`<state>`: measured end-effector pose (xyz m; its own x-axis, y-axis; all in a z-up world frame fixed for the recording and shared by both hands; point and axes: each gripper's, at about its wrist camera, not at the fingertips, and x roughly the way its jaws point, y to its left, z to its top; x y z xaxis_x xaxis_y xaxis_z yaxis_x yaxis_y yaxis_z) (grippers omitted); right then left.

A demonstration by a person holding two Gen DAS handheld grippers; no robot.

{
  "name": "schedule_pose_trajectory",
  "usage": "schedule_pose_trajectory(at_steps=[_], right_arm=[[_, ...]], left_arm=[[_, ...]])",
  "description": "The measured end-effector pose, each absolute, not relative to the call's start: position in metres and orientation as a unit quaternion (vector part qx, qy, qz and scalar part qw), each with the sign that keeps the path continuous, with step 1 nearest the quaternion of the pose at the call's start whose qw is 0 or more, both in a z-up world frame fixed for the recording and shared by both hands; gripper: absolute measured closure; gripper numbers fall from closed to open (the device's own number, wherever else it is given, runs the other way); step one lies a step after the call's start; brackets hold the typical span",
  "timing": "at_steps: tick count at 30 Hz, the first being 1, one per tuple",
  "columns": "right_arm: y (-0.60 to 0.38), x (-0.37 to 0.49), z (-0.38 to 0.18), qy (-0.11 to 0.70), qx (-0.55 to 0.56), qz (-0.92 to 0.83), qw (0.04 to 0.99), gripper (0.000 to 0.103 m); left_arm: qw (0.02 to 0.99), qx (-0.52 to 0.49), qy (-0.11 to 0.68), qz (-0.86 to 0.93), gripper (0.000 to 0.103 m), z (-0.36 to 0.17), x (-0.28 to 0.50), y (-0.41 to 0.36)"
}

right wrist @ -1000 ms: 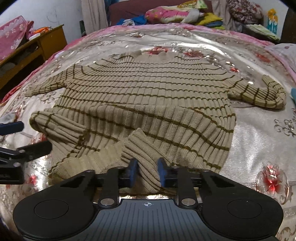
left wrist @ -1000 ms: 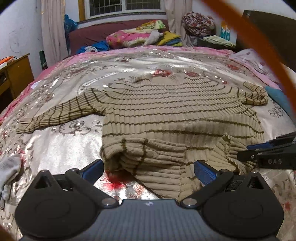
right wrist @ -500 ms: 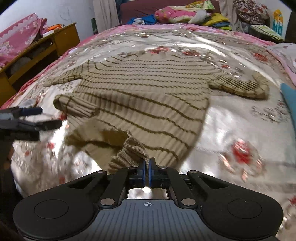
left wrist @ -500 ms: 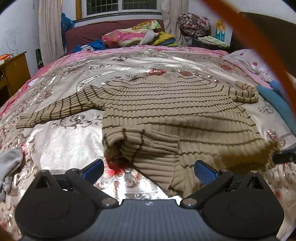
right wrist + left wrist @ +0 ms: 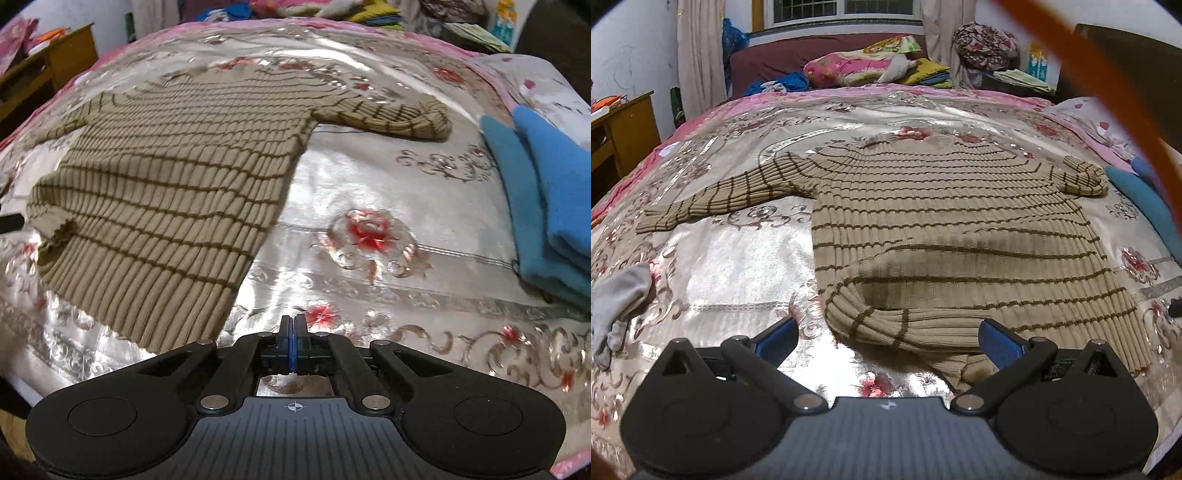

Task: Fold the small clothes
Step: 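Grasp the hem with the left tool while the right tool keeps holding it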

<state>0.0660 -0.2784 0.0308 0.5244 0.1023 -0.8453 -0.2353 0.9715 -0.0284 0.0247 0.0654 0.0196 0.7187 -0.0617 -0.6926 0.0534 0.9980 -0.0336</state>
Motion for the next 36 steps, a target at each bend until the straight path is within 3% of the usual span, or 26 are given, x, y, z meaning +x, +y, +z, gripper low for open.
schedule_pose_trajectory(at_steps=[9,12,19,22,24,30,36], right_arm=[[-0.252,0.062,0.038,0.456,-0.033,0.135,0.879,0.095],[-0.248,0.060,0.037,0.451,-0.023,0.142,0.881,0.095],[-0.247,0.055,0.029,0.435,-0.010,0.160,0.886,0.094],[-0.248,0.054,0.026,0.430,0.002,0.167,0.887,0.094],[-0.249,0.054,0.024,0.425,0.010,0.171,0.889,0.094],[-0.259,0.055,0.022,0.415,0.036,0.175,0.892,0.094],[-0.269,0.055,0.017,0.413,0.057,0.171,0.893,0.094]], left_arm=[[0.911,-0.036,0.410,-0.020,0.000,0.012,0.041,0.038],[0.899,-0.069,0.433,0.001,0.012,0.004,0.044,0.036],[0.898,-0.094,0.430,0.030,0.018,0.007,0.047,0.029],[0.893,-0.112,0.434,0.045,0.029,0.009,0.054,0.031],[0.888,-0.118,0.441,0.052,0.046,0.008,0.059,0.032],[0.881,-0.122,0.452,0.066,0.071,0.003,0.061,0.030],[0.880,-0.130,0.454,0.050,0.086,0.003,0.057,0.033]])
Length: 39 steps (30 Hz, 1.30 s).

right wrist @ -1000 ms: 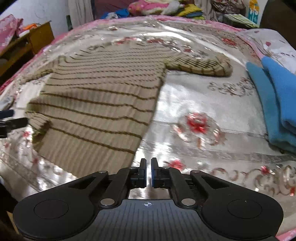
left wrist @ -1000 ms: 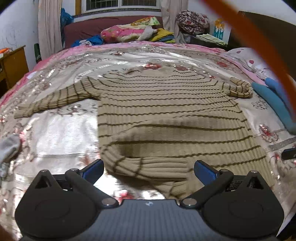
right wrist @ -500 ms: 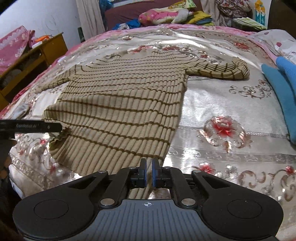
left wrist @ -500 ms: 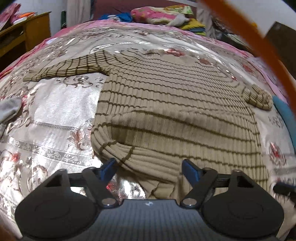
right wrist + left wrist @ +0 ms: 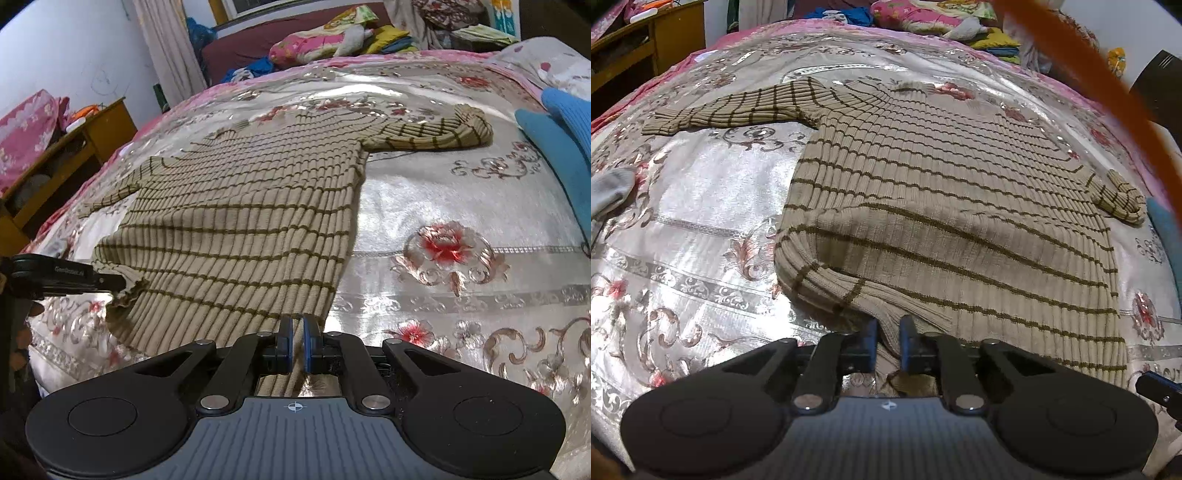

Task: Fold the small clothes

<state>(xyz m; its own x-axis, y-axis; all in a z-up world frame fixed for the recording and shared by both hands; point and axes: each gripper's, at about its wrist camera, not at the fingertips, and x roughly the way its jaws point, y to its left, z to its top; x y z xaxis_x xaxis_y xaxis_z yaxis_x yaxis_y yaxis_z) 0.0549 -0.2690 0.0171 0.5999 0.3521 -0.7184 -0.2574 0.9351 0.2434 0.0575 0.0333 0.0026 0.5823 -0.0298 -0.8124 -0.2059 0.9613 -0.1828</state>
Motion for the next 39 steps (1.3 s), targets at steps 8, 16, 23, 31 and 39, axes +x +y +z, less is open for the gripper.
schedule_pose_trajectory(at_steps=[8,16,23,31,39], right_arm=[[-0.272,0.050,0.016,0.412,0.069,0.171,0.892,0.094],[-0.271,0.050,0.015,0.419,0.059,0.164,0.891,0.094],[-0.272,0.054,0.009,0.451,0.079,0.154,0.875,0.093],[-0.263,0.052,0.008,0.456,0.073,0.148,0.874,0.086],[-0.261,0.054,0.006,0.461,0.078,0.145,0.872,0.086]], left_arm=[[0.874,-0.132,0.465,0.054,0.090,0.006,0.038,0.055],[0.862,-0.125,0.481,0.102,0.090,0.004,-0.001,0.095],[0.859,-0.167,0.477,0.080,0.087,0.003,-0.004,0.107],[0.875,-0.171,0.450,0.044,0.051,-0.002,0.015,0.081],[0.875,-0.183,0.444,0.060,0.060,-0.013,0.022,0.079]])
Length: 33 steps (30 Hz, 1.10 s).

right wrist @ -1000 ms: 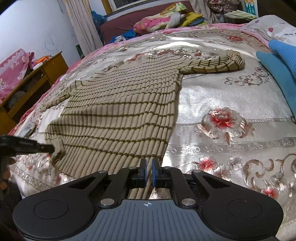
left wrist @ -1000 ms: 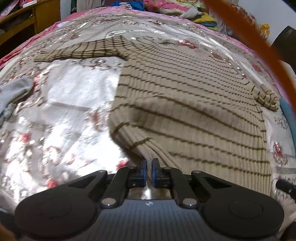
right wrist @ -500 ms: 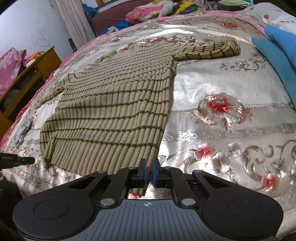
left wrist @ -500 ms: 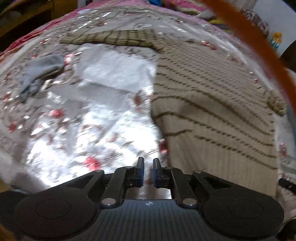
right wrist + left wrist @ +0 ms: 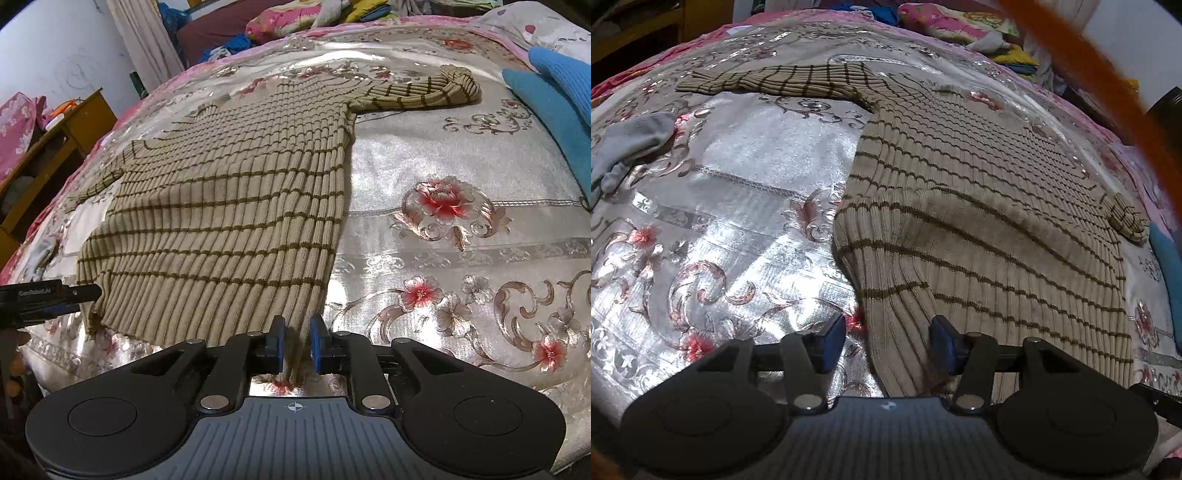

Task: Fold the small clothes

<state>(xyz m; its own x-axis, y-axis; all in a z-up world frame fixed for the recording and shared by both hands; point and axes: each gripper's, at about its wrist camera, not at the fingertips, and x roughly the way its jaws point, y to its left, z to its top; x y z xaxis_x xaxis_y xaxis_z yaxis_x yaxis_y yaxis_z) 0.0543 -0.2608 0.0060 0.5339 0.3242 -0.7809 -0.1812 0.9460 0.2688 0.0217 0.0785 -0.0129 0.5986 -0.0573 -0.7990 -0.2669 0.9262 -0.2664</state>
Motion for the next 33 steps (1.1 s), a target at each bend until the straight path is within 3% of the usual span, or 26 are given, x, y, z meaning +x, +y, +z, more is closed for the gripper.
schedule_pose_trajectory(at_steps=[1,2,5,18,33], right_arm=[[-0.260,0.055,0.006,0.460,0.078,0.145,0.872,0.086],[-0.260,0.055,0.006,0.460,0.078,0.146,0.873,0.086],[-0.259,0.056,0.004,0.460,0.081,0.146,0.872,0.086],[-0.269,0.061,-0.001,0.480,0.109,0.134,0.860,0.086],[-0.257,0.061,0.000,0.492,0.062,0.127,0.859,0.086]], left_arm=[[0.876,-0.177,0.445,0.060,0.069,-0.013,0.022,0.078],[0.874,-0.176,0.449,0.060,0.086,-0.014,0.024,0.079],[0.872,-0.187,0.449,0.054,0.090,-0.014,0.026,0.080],[0.870,-0.142,0.467,0.070,0.091,-0.006,0.003,0.105],[0.880,-0.131,0.453,0.066,0.090,0.011,-0.012,0.114]])
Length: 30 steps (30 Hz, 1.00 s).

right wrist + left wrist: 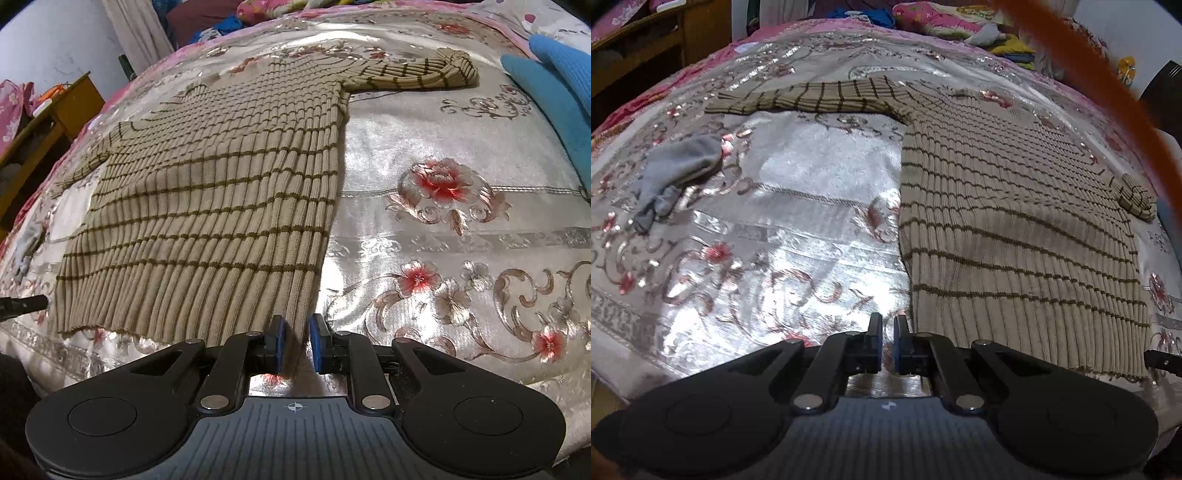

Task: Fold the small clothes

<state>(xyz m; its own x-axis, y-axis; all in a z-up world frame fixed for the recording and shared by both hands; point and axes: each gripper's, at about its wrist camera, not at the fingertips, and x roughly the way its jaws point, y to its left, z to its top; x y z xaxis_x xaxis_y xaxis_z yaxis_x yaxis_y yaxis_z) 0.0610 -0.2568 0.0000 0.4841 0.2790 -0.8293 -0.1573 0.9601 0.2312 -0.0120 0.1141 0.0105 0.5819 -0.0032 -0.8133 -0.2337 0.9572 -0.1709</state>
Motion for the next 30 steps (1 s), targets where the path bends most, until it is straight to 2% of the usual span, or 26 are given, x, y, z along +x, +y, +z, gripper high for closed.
schedule_pose_trajectory(at_steps=[4,14,22,30], right_arm=[[-0.256,0.056,0.005,0.490,0.060,0.120,0.861,0.086],[-0.249,0.062,0.029,0.458,0.050,0.119,0.879,0.086],[-0.231,0.074,0.012,0.477,0.047,0.134,0.867,0.086],[-0.236,0.075,0.004,0.496,0.031,0.126,0.859,0.086]], left_arm=[[0.887,-0.129,0.441,0.054,0.089,0.021,-0.012,0.110],[0.897,-0.096,0.430,-0.025,0.074,0.023,0.022,0.056],[0.887,-0.043,0.456,-0.054,0.068,0.000,0.045,0.019],[0.882,-0.064,0.464,-0.051,0.060,-0.012,0.041,0.030]])
